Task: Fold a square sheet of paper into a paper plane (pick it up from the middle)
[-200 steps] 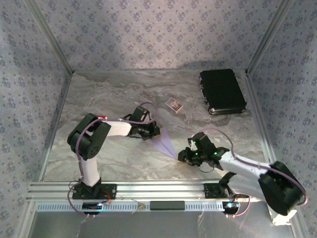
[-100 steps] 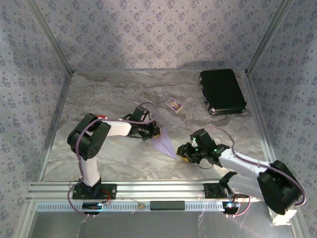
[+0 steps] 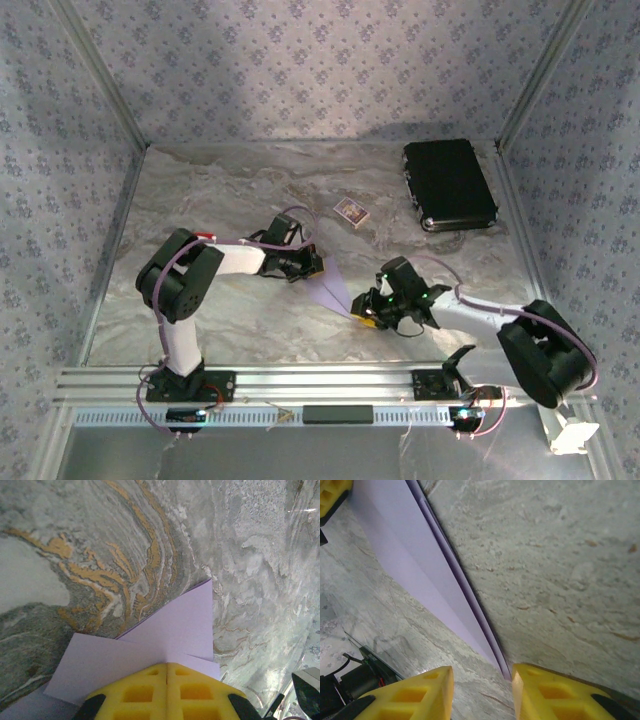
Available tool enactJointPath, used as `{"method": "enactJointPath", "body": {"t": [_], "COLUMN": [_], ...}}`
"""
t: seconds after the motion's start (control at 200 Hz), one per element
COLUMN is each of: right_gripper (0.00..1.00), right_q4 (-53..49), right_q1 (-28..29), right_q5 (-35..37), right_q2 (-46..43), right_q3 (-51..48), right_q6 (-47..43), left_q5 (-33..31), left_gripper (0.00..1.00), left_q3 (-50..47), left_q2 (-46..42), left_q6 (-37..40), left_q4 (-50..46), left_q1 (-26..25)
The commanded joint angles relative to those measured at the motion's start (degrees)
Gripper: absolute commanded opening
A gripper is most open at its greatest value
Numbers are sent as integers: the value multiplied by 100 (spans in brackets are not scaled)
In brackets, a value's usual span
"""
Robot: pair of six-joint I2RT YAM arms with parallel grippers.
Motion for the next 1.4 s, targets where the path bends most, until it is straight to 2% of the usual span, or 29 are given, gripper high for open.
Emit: {"method": "enactJointPath", "body": {"t": [0.0,0.21,0.375,0.48,0.939,1.264,1.394], "right_gripper": [35,34,35,36,37,36,36], "right_q4": [-106,-202,-753,-885,-250,798,866], "right_q1": [46,69,23,-91,-5,-58,-94], "right_q5": [-152,-129,149,27,-230,-299,-301], "right_q2": [211,390,-212,-359,215,364,403], "right_q3": [240,293,339,254,33,-64,6], "right_q6": [-98,-118,-210,-279,-169,-56,-124], "left_q5": [-330,-308,-406,-388,-323,-309,-311], "left_gripper": [0,0,0,0,0,0,0], "left_q3": [-60,-61,-77,-66,-43,-69,-75], "left_q2": [122,117,34,60,113,95,79], "left_q6": [-32,-99,-47,-46,-89,-123,-108], "left_q4": [-321,-260,-352,-356,-286,-238,-252], "left_q1": [52,58,62,58,66,65,61]}}
